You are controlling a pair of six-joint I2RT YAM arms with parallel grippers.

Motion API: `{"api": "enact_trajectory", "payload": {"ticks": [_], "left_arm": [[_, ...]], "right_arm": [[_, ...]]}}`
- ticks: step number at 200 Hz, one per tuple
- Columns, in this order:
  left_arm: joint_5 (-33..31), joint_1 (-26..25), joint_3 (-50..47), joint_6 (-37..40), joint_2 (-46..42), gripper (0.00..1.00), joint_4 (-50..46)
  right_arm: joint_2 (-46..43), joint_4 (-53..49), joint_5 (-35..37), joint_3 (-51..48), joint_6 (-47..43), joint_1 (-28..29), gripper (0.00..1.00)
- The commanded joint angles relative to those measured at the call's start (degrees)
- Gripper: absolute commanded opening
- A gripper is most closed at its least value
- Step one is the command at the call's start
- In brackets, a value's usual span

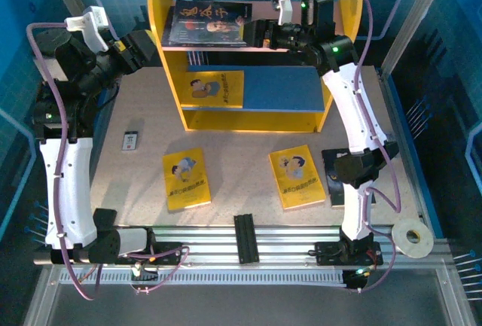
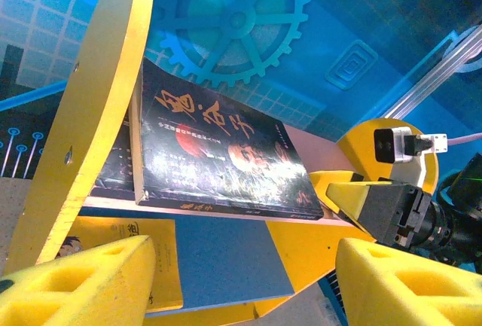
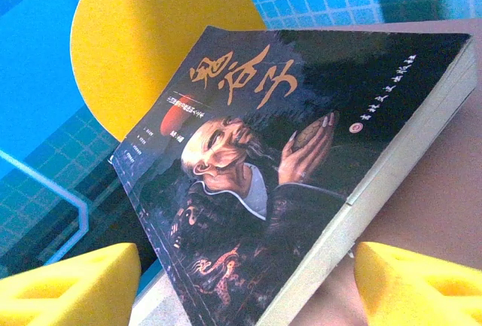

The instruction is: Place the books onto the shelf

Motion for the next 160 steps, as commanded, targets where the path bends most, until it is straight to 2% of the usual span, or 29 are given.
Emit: {"api": "enact_trajectory", "payload": {"ticks": [1, 74, 160], "left_arm": [[-0.7, 0.3, -0.6, 1.4, -1.2, 0.65, -0.9], [-1.1, 0.3, -1.8, 2.1, -2.0, 0.66, -1.3], [-3.0, 0.3, -2.2, 4.1, -3.3, 0.66, -3.0]], "right_arm": [[-0.2, -0.8, -1.1, 2.5, -0.7, 0.0, 0.76], [2.7, 4.3, -8.2, 4.2, 3.3, -0.1, 0.76], [4.0, 7.3, -10.7, 4.6, 5.8, 0.2, 0.75]]}}
